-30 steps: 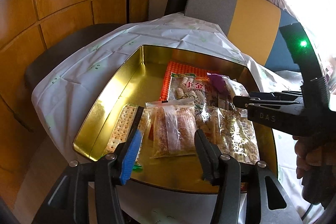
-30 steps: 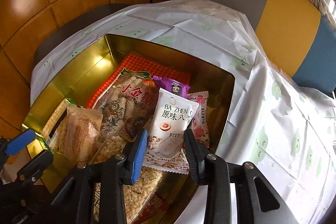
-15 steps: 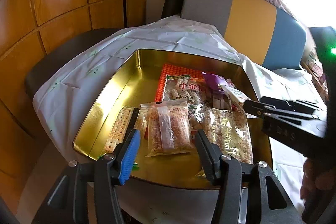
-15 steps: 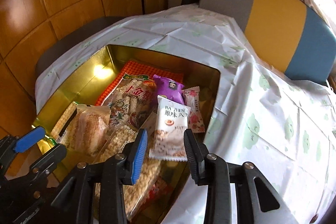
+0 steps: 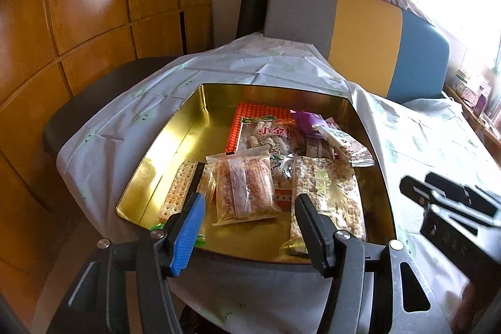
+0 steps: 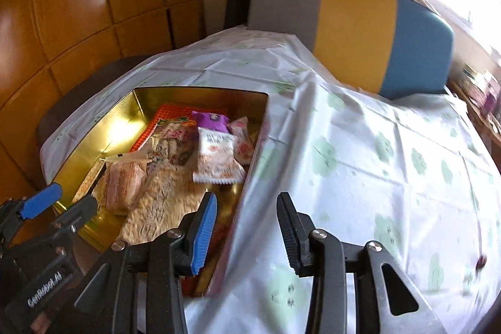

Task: Organize snacks

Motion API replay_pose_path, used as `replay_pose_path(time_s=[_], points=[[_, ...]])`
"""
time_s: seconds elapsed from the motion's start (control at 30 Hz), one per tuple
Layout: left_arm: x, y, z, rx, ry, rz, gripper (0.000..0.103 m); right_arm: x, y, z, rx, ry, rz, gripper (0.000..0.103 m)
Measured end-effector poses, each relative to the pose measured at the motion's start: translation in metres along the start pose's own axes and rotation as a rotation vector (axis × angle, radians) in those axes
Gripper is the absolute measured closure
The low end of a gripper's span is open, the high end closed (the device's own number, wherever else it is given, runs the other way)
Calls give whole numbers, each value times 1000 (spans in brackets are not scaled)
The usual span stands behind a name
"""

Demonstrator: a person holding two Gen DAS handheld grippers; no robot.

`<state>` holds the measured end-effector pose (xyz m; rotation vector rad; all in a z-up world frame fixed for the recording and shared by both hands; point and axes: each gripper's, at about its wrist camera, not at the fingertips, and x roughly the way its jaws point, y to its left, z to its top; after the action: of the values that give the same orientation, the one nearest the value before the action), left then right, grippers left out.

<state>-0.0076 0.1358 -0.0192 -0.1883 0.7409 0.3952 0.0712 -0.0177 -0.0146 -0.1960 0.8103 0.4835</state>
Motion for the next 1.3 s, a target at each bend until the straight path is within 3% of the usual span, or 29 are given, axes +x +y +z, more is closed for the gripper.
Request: replay_pose_path(time_s=[0.07,0.33,1.3], points=[[-5,0,-3,-3,-14,0,36,-7,-2,-10,26,-6,-19,62],[-17,-2,-5,-3,-48,-11,33,-23,3,-31,32,-35,-48,62],[-21,-1,-3,-3,-63,-6,29,-32,5,-33,28,-59,-57,62]])
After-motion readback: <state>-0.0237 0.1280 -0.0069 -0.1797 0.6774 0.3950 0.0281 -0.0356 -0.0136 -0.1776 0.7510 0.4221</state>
